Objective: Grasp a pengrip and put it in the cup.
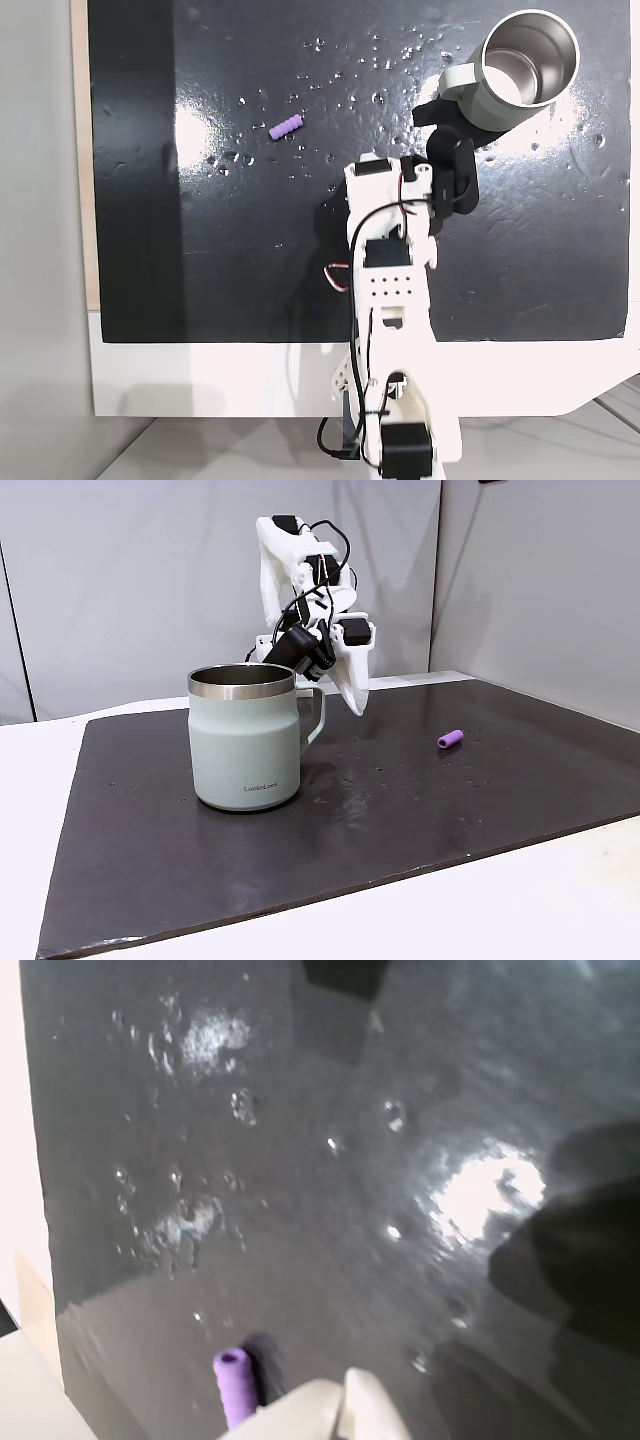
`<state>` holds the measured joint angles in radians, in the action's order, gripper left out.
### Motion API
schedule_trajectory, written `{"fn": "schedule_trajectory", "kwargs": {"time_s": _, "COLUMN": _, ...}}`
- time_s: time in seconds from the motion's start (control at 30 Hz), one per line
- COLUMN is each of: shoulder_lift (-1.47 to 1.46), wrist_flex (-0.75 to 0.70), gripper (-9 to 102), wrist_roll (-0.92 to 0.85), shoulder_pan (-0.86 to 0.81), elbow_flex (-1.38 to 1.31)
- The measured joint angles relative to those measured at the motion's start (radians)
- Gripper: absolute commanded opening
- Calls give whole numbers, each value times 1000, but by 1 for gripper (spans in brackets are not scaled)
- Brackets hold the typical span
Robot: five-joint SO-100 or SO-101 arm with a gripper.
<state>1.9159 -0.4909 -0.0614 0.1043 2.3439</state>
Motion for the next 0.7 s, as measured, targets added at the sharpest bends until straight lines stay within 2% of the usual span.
{"fn": "schedule_trajectory", "kwargs": {"time_s": 0.47, "shoulder_lift": -215, "wrist_flex": -35, "gripper": 2, "wrist_roll": 58, "shoulder_pan": 112, "elbow_flex": -247}}
{"fn": "schedule_trajectory", "kwargs": {"time_s": 0.7, "shoulder_lift": -357, "wrist_flex": -161, "gripper": 13, "wrist_roll": 67, "shoulder_pan": 144, "elbow_flex": -454}}
